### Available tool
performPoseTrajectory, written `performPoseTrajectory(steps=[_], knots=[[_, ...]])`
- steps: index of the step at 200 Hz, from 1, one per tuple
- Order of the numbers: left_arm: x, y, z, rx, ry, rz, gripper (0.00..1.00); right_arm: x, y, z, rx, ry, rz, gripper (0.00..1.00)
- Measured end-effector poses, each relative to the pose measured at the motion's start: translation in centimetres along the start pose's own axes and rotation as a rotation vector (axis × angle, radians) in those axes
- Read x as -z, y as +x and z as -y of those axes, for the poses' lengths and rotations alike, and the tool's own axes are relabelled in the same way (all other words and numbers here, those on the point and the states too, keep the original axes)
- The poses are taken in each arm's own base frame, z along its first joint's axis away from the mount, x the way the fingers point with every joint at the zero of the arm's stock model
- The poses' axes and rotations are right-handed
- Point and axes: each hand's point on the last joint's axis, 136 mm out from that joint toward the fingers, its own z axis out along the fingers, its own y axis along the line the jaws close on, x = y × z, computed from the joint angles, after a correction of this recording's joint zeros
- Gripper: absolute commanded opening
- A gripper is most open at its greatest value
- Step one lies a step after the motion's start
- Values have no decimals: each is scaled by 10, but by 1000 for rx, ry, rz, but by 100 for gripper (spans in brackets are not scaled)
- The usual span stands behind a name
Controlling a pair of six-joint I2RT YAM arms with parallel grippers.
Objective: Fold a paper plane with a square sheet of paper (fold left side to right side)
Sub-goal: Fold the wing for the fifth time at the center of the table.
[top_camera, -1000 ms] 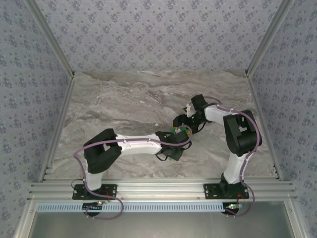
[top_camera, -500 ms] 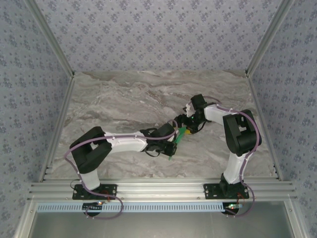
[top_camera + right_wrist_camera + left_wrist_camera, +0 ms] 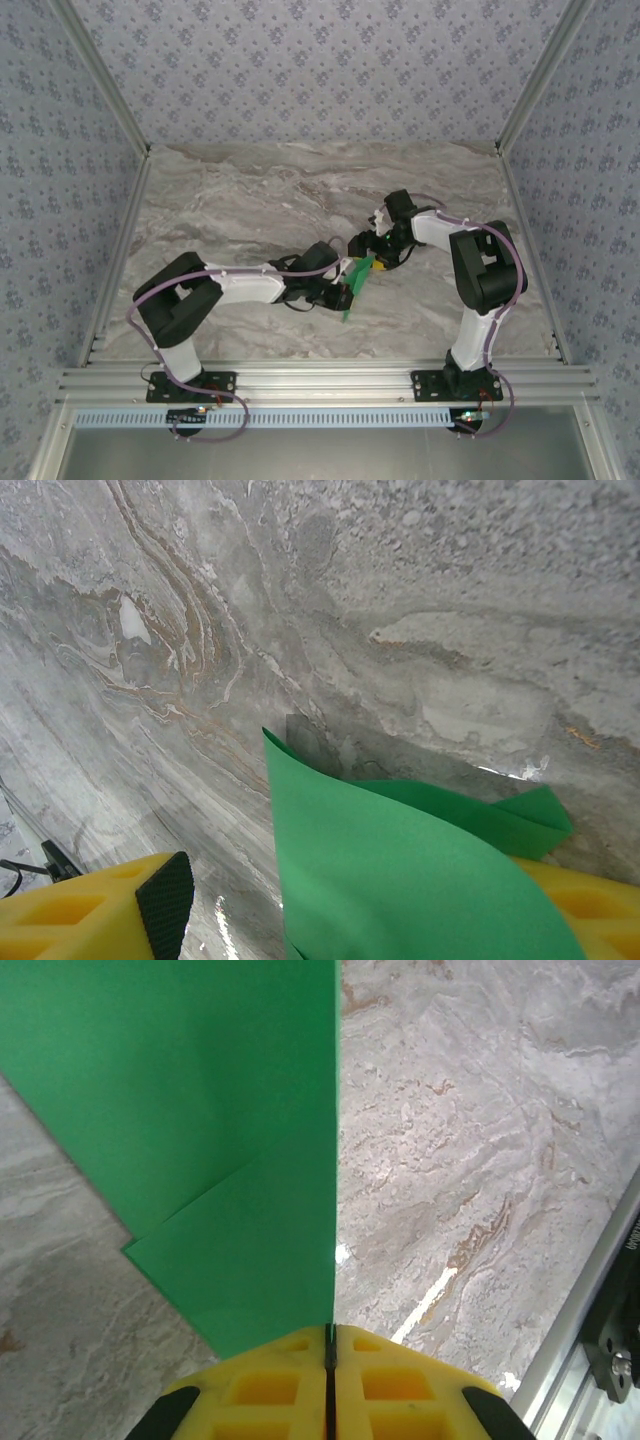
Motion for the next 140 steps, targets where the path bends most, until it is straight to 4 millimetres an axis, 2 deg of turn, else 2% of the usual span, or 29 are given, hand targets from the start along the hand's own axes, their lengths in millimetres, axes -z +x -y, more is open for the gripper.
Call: performPoseTrajectory(steps=[84, 140], knots=[[1, 1, -5, 34, 88, 24, 8, -1, 0, -1, 2, 8, -5, 75], [-9, 4, -9, 56, 129, 17, 8, -1, 0, -1, 5, 8, -6, 75]])
